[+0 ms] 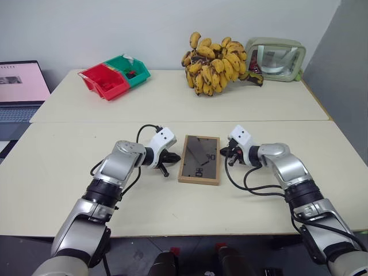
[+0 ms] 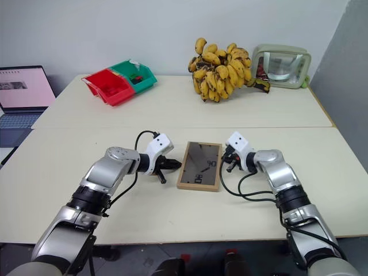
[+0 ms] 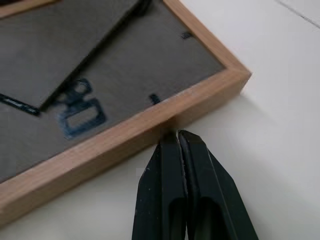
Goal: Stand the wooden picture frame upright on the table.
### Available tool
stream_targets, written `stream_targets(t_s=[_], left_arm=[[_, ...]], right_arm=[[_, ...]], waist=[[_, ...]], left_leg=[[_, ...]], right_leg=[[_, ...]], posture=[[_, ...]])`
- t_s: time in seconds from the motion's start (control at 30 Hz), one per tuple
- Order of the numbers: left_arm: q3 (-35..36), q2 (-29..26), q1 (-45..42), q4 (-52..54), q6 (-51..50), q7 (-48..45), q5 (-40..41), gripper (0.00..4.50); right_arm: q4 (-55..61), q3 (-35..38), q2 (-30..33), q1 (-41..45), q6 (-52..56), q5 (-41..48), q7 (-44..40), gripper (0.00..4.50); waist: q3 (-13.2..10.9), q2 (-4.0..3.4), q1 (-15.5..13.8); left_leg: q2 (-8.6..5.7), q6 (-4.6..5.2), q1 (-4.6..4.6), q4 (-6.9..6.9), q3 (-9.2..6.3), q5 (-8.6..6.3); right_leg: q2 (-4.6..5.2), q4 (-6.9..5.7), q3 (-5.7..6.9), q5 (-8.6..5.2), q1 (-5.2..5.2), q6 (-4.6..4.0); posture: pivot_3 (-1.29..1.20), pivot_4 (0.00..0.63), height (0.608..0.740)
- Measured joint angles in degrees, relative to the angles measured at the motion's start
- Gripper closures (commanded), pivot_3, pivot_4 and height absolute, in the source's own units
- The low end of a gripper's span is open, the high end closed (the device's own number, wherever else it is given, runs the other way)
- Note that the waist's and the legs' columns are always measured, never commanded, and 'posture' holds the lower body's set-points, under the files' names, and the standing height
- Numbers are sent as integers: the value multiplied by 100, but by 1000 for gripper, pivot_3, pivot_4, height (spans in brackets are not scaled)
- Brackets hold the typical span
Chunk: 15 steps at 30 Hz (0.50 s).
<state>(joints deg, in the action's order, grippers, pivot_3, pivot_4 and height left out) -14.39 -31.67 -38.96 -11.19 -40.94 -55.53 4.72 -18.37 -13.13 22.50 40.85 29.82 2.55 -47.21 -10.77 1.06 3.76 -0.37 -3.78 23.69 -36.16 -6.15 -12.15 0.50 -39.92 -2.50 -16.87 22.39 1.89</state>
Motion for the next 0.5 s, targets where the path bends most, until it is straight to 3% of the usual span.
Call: stream_targets(t_s=[0.5], left_arm=[[295,-461,954,1693,-1187,249,470,4490]], right_arm=[[968,-175,-39,-409,603,100,-138,4446]], waist=[[0,0,-21]], left_leg=[[0,0,-3,0,0,0]], right_leg=[[0,-1,0,0,-2,0]], posture=[[0,150,740]])
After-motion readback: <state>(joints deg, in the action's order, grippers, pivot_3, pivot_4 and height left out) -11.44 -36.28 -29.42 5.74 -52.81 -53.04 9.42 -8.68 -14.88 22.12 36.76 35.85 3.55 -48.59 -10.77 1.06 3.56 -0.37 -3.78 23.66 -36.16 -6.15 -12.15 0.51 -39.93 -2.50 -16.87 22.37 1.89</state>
